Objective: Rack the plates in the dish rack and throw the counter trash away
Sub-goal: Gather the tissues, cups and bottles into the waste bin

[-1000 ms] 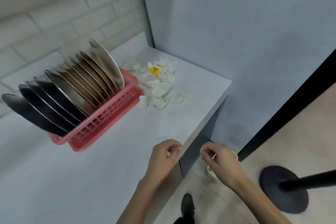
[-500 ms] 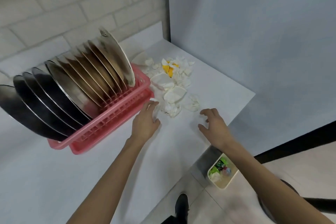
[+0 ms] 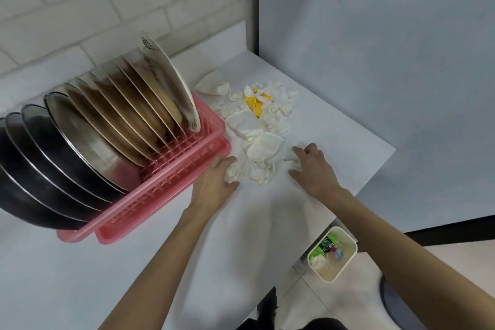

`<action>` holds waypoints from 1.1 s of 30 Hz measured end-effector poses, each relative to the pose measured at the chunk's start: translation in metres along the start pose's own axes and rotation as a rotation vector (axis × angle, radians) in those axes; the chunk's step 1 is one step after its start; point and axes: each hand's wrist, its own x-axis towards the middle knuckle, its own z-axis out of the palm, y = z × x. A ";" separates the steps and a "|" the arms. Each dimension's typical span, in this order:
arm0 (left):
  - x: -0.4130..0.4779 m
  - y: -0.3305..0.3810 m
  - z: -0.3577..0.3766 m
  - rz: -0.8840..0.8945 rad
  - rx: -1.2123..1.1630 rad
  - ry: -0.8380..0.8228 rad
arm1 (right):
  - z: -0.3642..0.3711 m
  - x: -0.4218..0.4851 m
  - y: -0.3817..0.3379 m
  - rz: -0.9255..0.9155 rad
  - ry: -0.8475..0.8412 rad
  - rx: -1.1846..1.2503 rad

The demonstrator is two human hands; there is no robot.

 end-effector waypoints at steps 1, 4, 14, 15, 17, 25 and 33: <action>-0.002 -0.001 0.000 -0.019 0.000 0.006 | 0.001 0.001 0.002 -0.012 0.010 0.009; -0.009 -0.003 0.001 -0.087 -0.033 0.028 | 0.003 0.000 0.008 -0.023 0.034 0.073; -0.052 0.010 0.009 -0.144 -0.281 0.073 | 0.001 -0.042 0.019 -0.079 0.080 0.284; -0.057 0.014 0.009 -0.137 -0.299 0.080 | 0.000 -0.049 0.019 -0.067 0.074 0.305; -0.065 0.024 0.010 -0.129 -0.330 0.086 | -0.001 -0.064 0.019 -0.040 0.052 0.350; -0.108 0.079 0.020 -0.095 -0.507 -0.033 | 0.004 -0.143 0.035 -0.021 0.132 0.458; -0.163 0.131 0.043 0.007 -0.498 -0.219 | 0.008 -0.243 0.056 0.167 0.179 0.666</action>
